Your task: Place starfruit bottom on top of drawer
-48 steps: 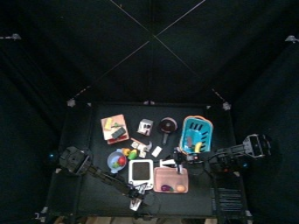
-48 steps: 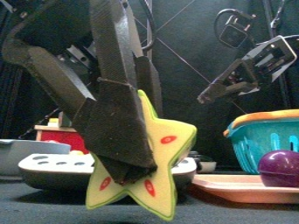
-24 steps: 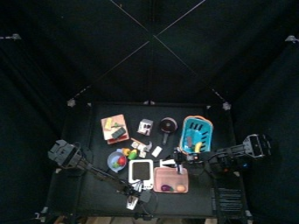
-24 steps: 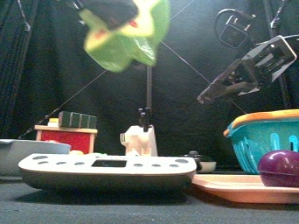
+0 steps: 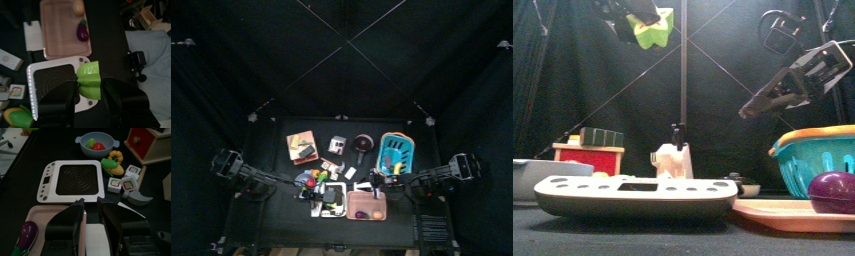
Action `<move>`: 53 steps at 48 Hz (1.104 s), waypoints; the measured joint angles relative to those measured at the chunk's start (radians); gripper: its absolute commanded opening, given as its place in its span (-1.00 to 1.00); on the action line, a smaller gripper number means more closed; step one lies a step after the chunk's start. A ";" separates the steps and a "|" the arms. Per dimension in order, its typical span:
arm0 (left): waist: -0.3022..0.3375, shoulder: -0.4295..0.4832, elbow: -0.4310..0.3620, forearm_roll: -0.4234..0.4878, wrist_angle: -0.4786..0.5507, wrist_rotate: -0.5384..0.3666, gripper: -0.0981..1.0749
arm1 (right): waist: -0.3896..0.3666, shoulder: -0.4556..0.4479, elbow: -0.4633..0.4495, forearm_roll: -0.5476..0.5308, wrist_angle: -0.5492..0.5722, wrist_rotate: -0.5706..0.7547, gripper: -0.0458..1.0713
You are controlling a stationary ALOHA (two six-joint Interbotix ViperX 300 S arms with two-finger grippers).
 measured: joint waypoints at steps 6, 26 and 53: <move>0.037 -0.078 0.023 0.040 -0.011 -0.060 0.33 | 0.000 0.002 0.002 0.000 -0.002 0.000 0.32; 0.084 -0.290 0.152 0.492 0.029 -0.422 0.33 | 0.000 0.006 0.000 0.002 0.000 0.000 0.32; 0.057 -0.663 0.526 0.974 0.262 -1.126 0.33 | -0.006 0.034 -0.015 0.000 0.000 0.000 0.32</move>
